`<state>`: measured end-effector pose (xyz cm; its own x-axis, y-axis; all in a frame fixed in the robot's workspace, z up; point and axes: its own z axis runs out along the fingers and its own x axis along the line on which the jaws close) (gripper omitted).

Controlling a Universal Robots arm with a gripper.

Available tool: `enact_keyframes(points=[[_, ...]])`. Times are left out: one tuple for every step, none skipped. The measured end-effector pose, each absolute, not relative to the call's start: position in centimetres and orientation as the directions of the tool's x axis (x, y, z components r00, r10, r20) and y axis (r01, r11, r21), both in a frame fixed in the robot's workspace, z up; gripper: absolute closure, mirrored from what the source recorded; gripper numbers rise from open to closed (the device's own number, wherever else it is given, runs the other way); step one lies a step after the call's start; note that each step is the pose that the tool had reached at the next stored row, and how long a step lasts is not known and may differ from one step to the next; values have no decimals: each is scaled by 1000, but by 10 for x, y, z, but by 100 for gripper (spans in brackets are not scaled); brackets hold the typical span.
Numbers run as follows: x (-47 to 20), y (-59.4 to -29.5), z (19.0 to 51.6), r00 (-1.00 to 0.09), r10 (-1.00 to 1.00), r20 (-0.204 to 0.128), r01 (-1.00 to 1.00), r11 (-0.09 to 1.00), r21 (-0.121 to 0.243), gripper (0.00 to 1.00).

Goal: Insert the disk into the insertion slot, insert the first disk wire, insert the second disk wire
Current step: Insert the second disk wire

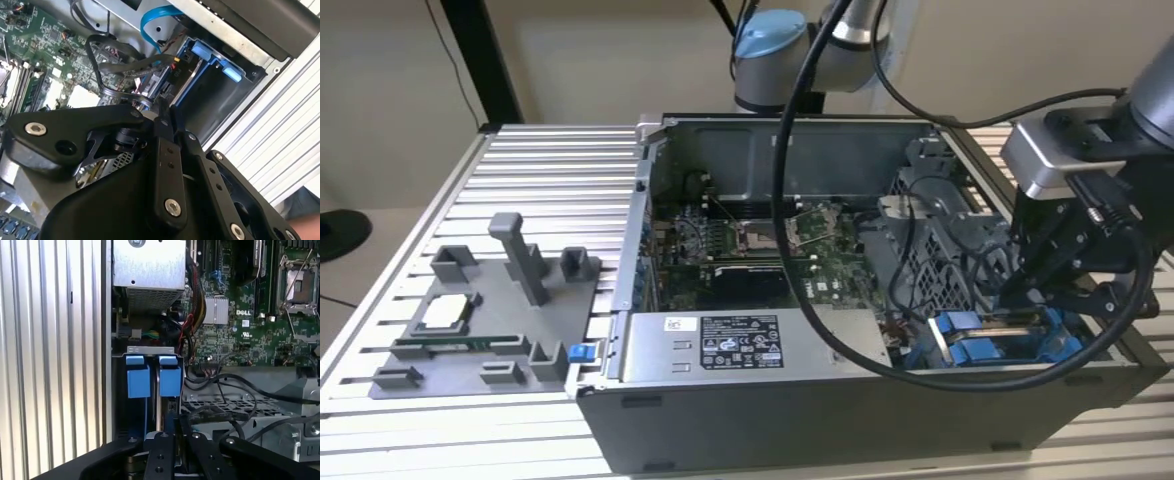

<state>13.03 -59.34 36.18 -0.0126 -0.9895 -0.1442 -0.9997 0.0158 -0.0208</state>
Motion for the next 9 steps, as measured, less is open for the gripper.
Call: enact_keyframes(points=[[130, -593, 362, -12, -989, -144, -999, 17, -33, 100], [130, -593, 361, -11, -989, -145, -999, 17, -42, 100], [129, -593, 361, -11, -989, -145, -999, 18, -48, 100], [129, -593, 361, -11, -989, -145, -999, 19, -51, 100], [129, -593, 361, -11, -989, -145, -998, 19, -53, 100], [129, -593, 361, -11, -989, -145, -998, 19, -53, 100], [129, -593, 361, -11, -989, -144, -998, 19, -53, 100], [129, -593, 361, -11, -989, -145, -998, 19, -54, 100], [129, -593, 360, -11, -989, -145, -998, 19, -54, 100]])
